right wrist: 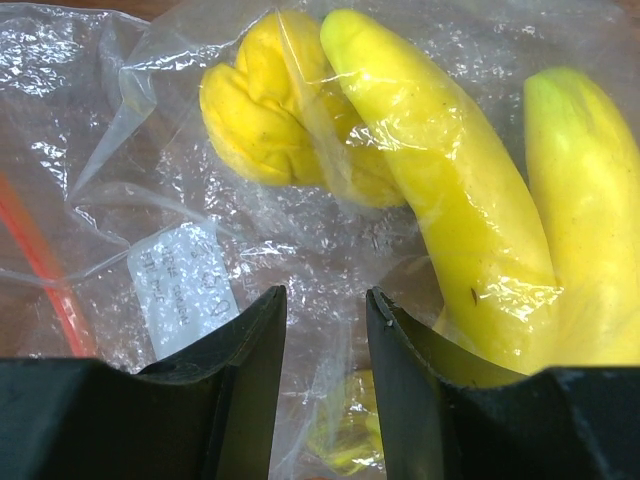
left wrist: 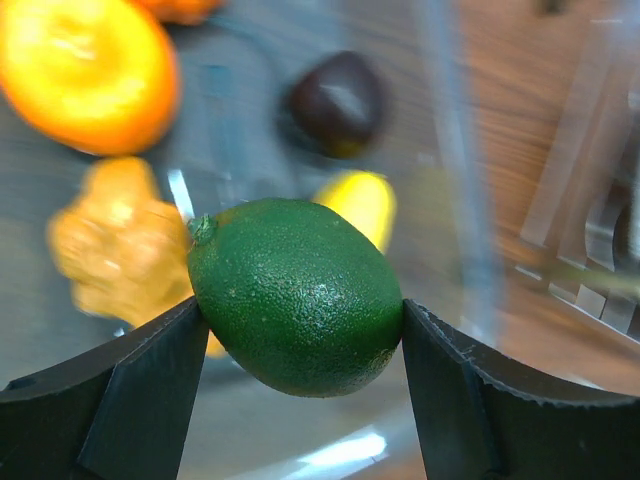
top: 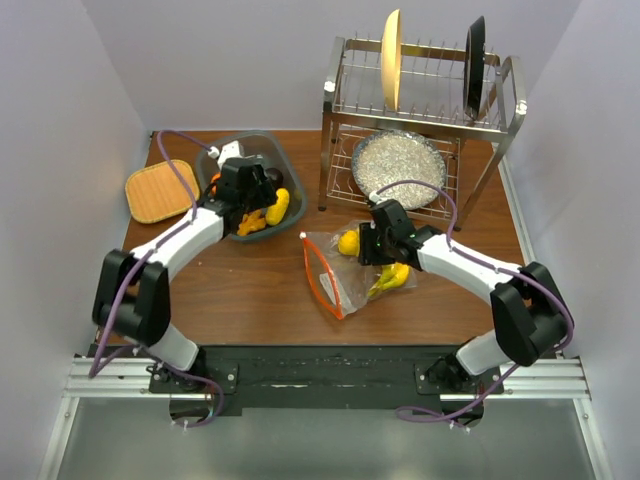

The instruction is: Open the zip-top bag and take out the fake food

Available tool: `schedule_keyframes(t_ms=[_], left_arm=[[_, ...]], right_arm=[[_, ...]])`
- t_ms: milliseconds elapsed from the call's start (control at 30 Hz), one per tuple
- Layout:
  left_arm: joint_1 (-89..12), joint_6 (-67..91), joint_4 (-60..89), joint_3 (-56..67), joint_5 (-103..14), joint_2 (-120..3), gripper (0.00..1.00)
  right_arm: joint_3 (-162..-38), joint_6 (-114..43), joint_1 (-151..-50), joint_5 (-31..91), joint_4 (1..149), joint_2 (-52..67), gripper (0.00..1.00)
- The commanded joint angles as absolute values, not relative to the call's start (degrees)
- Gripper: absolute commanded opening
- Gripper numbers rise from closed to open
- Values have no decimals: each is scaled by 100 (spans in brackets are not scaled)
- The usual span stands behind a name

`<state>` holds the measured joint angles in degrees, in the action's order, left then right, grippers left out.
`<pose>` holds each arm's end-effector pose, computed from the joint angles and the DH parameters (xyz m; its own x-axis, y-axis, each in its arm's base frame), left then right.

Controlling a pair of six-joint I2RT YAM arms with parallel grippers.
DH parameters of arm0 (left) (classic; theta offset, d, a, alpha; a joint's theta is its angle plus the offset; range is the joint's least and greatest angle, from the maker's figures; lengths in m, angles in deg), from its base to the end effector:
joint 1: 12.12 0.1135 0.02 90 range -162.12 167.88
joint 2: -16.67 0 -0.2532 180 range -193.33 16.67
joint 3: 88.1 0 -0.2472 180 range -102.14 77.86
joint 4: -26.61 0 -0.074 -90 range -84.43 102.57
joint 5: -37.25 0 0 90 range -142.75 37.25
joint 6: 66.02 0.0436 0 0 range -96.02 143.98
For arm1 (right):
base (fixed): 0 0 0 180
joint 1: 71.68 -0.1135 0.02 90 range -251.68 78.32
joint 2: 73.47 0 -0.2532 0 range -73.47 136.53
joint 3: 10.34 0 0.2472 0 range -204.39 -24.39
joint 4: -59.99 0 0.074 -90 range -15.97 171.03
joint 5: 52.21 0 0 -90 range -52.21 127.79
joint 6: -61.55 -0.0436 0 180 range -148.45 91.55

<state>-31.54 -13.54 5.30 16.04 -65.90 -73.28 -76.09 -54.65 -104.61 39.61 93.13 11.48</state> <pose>0.3376 -0.1085 0.2391 -0.5240 -0.4441 -0.7268 -0.2146 0.8946 -0.3919 0.2551 0.1636 0.1913 -0.8289 -0.0111 -0.5593 -0.1795 0.9522 0.2472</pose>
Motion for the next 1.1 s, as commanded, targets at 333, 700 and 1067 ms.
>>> schedule_keyframes(t_ms=[333, 700, 1067], left_arm=[[-2829, -617, 124, 411, -7138, -8125, 89], [-3399, -1169, 61, 2238, -6743, -6211, 52], [-5316, -2839, 1001, 3936, -6453, -5451, 25]], right_arm=[[-7650, -5280, -10446, 4087, 9530, 475, 55], [-8388, -5385, -10437, 4420, 9583, 835, 50], [-9030, -5605, -10446, 4710, 9346, 1863, 38]])
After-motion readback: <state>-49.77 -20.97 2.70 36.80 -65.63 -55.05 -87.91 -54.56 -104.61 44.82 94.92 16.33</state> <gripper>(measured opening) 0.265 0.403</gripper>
